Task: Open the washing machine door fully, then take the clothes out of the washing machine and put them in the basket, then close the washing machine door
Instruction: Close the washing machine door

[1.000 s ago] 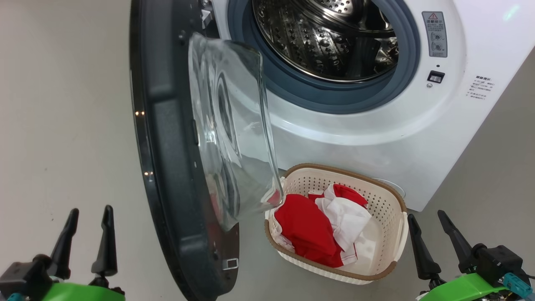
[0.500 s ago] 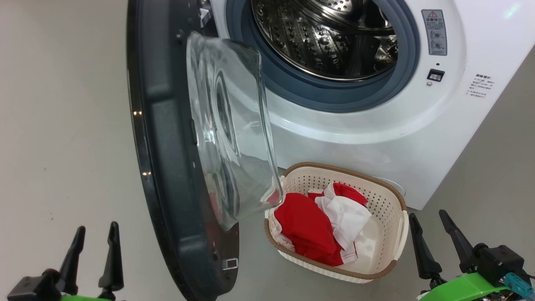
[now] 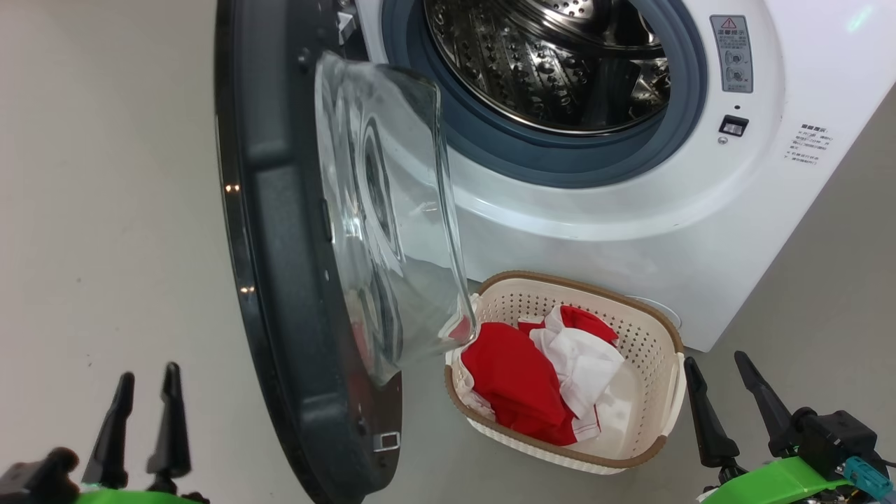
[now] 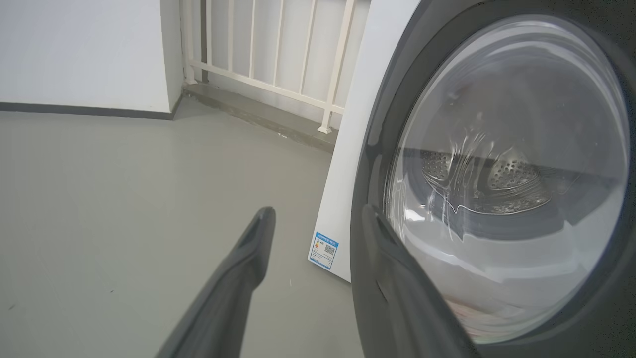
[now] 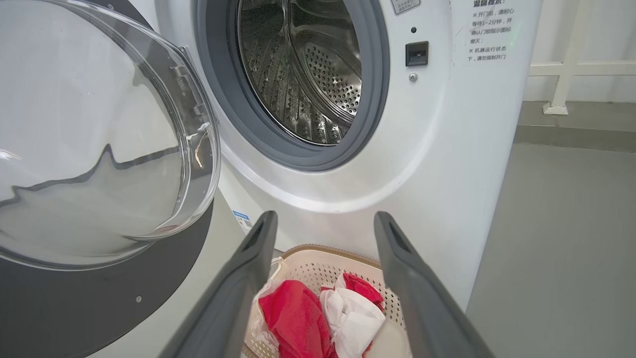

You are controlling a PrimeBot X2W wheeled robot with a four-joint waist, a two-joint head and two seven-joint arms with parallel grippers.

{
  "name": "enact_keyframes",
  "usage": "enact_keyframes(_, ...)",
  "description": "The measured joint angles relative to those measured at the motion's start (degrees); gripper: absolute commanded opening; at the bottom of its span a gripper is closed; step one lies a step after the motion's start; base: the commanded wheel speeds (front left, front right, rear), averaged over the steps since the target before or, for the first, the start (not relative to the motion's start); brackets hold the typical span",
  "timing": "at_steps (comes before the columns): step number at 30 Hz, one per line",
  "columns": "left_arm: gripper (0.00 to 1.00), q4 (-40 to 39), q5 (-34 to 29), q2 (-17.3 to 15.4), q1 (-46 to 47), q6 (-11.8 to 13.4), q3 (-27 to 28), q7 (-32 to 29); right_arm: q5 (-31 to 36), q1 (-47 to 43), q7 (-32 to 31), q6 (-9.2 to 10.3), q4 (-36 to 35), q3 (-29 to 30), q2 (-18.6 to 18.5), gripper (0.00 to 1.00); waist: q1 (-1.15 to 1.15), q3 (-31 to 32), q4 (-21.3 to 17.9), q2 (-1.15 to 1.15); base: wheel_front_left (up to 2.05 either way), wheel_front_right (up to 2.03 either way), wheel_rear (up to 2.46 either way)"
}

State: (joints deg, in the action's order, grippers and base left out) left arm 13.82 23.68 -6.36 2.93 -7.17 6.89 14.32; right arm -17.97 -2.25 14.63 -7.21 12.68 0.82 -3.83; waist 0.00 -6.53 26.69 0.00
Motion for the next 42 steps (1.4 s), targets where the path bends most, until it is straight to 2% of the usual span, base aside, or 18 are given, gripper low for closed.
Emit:
enact_keyframes(1, 0.43, -0.4, 2.9, 0.0, 0.4, 0.0, 0.2, 0.0, 0.0, 0.0, 0.0, 0.00, 0.0, 0.0, 0.0, 1.00, 0.00, 0.0, 0.0, 0.00, 0.00, 0.00, 0.00)
enact_keyframes(3, 0.00, -1.5, 6.0, -0.1, 1.0, 0.0, 0.2, 0.0, 0.0, 0.0, 0.0, 0.00, 0.0, 0.0, 0.1, 1.00, 0.00, 0.1, 0.1, 0.00, 0.00, 0.00, 0.00)
enact_keyframes(9, 0.00, -5.6, 16.6, -3.1, 2.2, 0.0, -1.7, 0.2, 0.0, 0.0, 0.0, 0.00, 0.2, -0.1, 0.2, 1.00, 0.00, 0.1, 0.1, 0.00, 0.00, 0.00, 0.00)
enact_keyframes(15, 0.00, -11.6, 24.5, -9.5, 2.3, 0.0, -6.0, 0.2, 0.0, 0.0, 0.0, 0.00, 0.2, -0.2, 0.2, 1.00, 0.00, -0.1, -0.2, 0.00, 0.00, 0.00, 0.00)
enact_keyframes(19, 0.00, -15.5, 26.8, -13.6, 2.3, 0.0, -9.9, 0.3, 0.0, 0.0, 0.0, 0.00, 0.2, -0.3, 0.3, 1.00, 0.00, -0.2, -0.6, 0.00, 0.00, 0.00, 0.00)
enact_keyframes(27, 0.00, -19.2, 27.4, -18.5, 2.4, 0.0, -17.4, 0.3, 0.0, 0.1, 0.0, 0.00, 0.2, -0.7, 0.5, 1.00, 0.00, -0.7, -1.5, 0.00, 0.00, 0.00, 0.00)
enact_keyframes(42, 0.00, -21.4, 26.6, -20.7, 7.5, 0.1, -25.9, 0.4, 0.0, 1.4, 0.0, 0.00, 0.2, -0.8, 0.7, 1.00, 0.00, -2.1, -4.6, 0.00, 0.00, 0.00, 0.00)
